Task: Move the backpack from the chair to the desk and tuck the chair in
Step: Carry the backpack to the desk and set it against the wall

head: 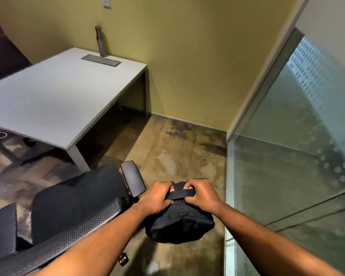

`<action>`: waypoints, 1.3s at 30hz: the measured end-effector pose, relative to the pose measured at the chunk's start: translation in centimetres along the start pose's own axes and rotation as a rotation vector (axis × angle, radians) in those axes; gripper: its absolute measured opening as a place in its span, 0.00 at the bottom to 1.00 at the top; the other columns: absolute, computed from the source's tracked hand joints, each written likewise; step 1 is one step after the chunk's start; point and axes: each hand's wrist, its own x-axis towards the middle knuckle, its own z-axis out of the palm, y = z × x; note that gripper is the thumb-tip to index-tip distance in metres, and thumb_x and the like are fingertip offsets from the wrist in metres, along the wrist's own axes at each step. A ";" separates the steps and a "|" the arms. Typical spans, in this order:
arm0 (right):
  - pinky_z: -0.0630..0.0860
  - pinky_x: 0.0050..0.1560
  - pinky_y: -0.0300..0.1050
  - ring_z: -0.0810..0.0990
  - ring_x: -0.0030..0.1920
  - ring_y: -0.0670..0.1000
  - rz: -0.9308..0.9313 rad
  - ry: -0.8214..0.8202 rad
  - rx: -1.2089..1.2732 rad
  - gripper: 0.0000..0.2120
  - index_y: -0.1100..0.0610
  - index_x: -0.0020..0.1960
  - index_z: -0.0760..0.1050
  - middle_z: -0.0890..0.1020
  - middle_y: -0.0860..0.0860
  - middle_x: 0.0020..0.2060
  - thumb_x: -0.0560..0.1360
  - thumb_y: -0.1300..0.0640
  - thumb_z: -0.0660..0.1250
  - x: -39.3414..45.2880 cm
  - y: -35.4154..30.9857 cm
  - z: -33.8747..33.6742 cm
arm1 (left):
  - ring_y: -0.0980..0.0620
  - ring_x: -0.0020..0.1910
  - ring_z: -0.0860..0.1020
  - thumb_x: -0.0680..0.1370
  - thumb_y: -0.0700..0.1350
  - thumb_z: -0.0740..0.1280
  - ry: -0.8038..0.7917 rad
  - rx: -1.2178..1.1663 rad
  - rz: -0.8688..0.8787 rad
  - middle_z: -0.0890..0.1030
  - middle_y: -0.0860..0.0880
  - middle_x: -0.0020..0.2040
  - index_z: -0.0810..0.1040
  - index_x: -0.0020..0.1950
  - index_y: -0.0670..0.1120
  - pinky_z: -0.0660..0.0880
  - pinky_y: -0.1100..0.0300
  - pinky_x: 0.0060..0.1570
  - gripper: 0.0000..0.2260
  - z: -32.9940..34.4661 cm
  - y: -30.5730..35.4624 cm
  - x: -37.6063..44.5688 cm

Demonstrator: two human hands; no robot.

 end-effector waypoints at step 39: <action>0.80 0.58 0.44 0.86 0.51 0.50 -0.322 0.175 0.015 0.18 0.52 0.57 0.88 0.89 0.50 0.52 0.68 0.59 0.84 51.9 11.6 -27.1 | 0.43 0.45 0.76 0.75 0.40 0.67 0.400 0.066 -0.102 0.78 0.46 0.46 0.70 0.48 0.48 0.65 0.55 0.41 0.07 -22.7 -4.6 50.1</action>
